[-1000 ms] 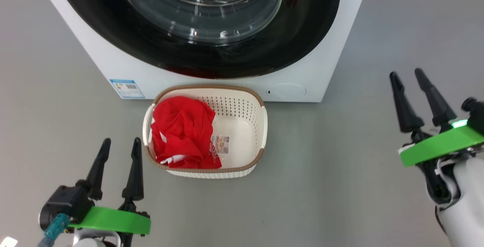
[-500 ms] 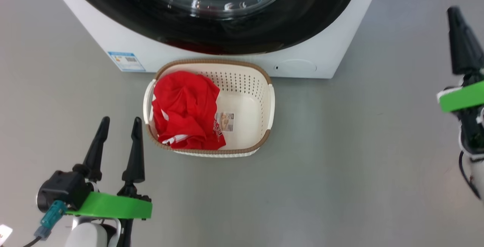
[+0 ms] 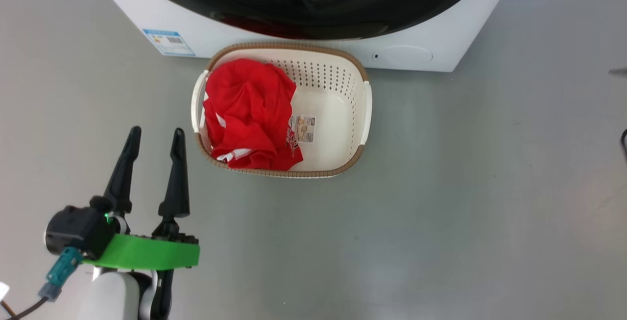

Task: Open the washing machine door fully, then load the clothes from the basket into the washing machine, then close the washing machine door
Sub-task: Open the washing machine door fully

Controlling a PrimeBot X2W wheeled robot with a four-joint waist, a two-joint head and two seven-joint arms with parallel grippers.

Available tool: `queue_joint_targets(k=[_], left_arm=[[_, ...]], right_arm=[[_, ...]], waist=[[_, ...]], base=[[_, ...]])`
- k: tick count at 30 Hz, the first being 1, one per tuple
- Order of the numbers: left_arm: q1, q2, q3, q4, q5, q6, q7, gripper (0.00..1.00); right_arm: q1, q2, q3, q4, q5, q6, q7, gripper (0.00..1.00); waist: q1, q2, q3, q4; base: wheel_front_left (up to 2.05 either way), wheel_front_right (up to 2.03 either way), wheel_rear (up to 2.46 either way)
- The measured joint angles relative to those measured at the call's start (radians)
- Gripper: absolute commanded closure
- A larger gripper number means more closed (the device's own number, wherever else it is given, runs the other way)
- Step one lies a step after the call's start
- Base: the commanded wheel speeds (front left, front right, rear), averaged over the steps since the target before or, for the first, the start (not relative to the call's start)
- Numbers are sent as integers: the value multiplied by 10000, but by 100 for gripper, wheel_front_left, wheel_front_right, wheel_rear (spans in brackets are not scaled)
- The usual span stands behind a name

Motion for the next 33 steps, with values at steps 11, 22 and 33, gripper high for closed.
queue_joint_targets(k=[11,22,33], left_arm=[[-291,-27,-29,-17,-2,0,0,0],[-575,-36,-88,-105,-125,0,-2,0],[-783,-40,-196,-142,-360,0,-2,0]], right_arm=[[-1326,-234,35,539,2140,0,2359,100],[-2521,21,-38,842,3014,0,4040,100],[-3475,115,-61,1290,3141,0,5007,100]], waist=[[0,0,492,166],[0,0,1018,309],[0,0,1559,491]], base=[[0,0,0],[0,0,0],[0,0,0]])
